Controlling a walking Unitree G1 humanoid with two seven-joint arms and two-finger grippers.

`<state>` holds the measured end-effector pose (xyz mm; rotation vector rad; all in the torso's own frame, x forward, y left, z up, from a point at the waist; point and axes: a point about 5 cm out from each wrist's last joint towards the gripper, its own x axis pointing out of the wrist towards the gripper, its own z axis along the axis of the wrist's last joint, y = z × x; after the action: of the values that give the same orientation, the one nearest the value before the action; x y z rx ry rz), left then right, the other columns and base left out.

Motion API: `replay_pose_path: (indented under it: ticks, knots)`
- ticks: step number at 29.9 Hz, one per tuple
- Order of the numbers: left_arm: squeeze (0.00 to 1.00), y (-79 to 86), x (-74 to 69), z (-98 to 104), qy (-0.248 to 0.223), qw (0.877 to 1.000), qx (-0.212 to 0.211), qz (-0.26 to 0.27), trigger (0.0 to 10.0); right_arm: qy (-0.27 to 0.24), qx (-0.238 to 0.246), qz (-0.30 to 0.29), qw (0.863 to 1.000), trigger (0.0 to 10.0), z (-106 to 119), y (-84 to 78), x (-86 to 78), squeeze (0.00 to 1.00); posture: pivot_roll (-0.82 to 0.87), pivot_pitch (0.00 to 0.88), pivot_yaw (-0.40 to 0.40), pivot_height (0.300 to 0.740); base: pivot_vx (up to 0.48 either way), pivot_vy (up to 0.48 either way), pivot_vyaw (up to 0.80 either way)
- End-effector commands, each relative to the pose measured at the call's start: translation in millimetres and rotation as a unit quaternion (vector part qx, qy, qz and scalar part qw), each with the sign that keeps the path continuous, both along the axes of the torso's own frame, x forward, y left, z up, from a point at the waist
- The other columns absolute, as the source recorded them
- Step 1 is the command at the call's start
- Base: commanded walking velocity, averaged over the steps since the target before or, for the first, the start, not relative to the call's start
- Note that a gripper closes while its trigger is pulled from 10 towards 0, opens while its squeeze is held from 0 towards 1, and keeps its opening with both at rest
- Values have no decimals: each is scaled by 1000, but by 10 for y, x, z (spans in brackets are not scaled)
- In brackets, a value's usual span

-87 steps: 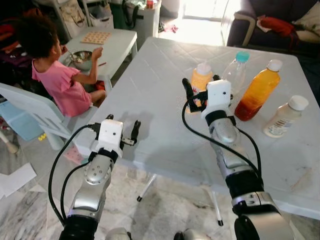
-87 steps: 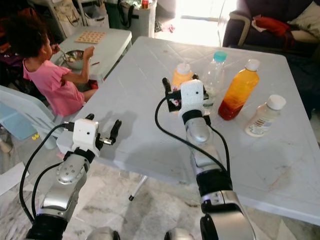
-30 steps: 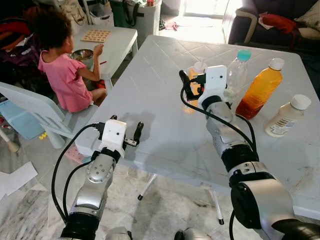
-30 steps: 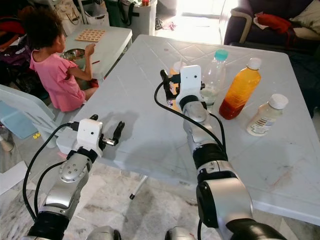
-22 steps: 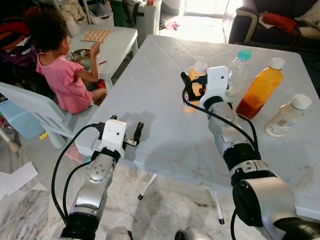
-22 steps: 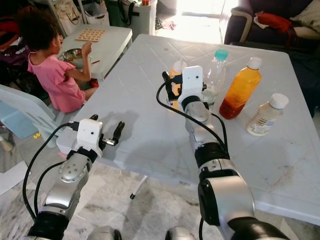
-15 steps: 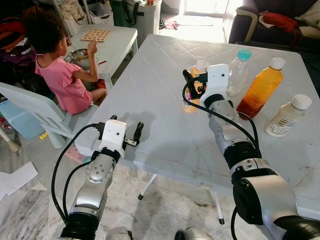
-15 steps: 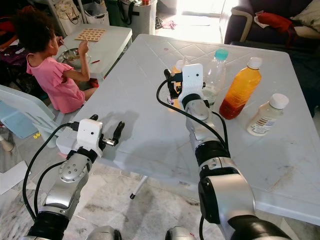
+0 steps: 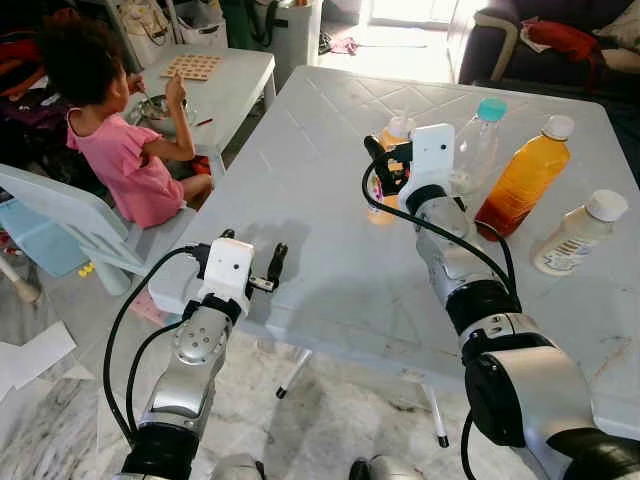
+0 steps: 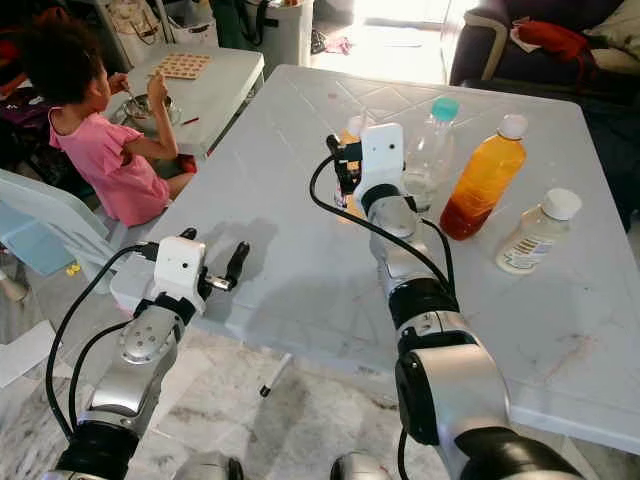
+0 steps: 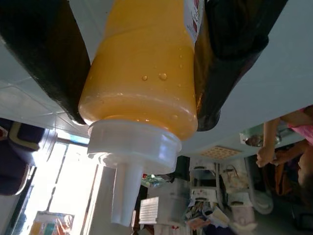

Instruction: Restocking fridge

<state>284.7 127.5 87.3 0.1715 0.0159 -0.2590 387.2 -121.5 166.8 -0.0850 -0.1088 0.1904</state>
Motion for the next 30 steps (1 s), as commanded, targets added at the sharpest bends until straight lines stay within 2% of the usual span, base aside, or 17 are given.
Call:
replay_pose_path:
  ticks: [1,3,4,5,9,10,11,12,17,22,24,25,27,28,29,30]
  knots:
    - [0,13,25,8,-2,1000,6,3,10000,-4,-3,15,1000,5333,-8,40,-48,0,63,18,-2,740,0,0,0]
    - [0,14,26,8,-1,1000,5,4,10000,0,-3,18,1000,6157,-46,39,-83,0,61,18,-2,740,0,0,0]
    - [0,13,26,7,-1,1000,5,4,10000,3,-4,19,1000,6157,-83,34,-116,0,61,18,-2,740,0,0,0]
    - [0,13,27,8,-1,1000,5,3,10000,4,-5,19,1000,7490,-109,23,-145,0,57,18,0,740,0,0,0]
    - [0,7,28,5,1,1000,4,1,10000,9,-7,17,1000,7216,-172,-34,-249,0,52,18,3,740,0,0,0]
    - [0,7,28,5,1,1000,4,1,10000,9,-7,17,1000,7608,-171,-38,-257,0,51,18,4,740,0,0,0]
    - [0,6,29,4,1,1000,4,0,10000,9,-8,19,1000,9490,-170,-43,-275,0,50,18,5,740,0,0,0]
    - [0,5,29,4,1,1000,4,0,10000,9,-10,20,1000,10000,-168,-52,-295,0,50,18,5,740,0,0,0]
    - [0,2,27,-3,2,1000,5,0,10000,12,-14,26,1000,10000,-180,-90,-436,0,46,13,1,740,0,0,0]
    - [0,-1,12,-15,4,1000,4,1,10000,30,-19,33,999,10000,-288,-79,-628,0,46,7,-1,740,0,0,0]
    - [0,-2,9,-17,5,1000,5,1,10000,29,-16,38,999,10000,-288,-65,-646,0,46,7,-1,740,0,0,0]
    - [0,-2,2,-25,6,1000,4,1,10000,29,-18,38,999,0,-298,-55,-667,0,45,2,0,740,0,0,0]
    - [0,-3,-1,-30,6,1000,5,1,10000,30,-18,36,999,0,-305,-50,-674,0,45,1,0,740,0,0,0]
    - [0,-4,-4,-34,7,1000,5,1,10000,31,-18,36,999,3608,-306,-48,-684,0,45,0,0,740,0,0,0]
    - [0,-6,-8,-44,8,1000,4,1,10000,33,-22,33,999,10000,-322,-34,-702,0,46,0,-1,740,0,0,0]
    - [0,-6,-8,-44,8,1000,4,1,10000,33,-22,33,999,10000,-322,-34,-702,0,46,0,-1,740,0,0,0]
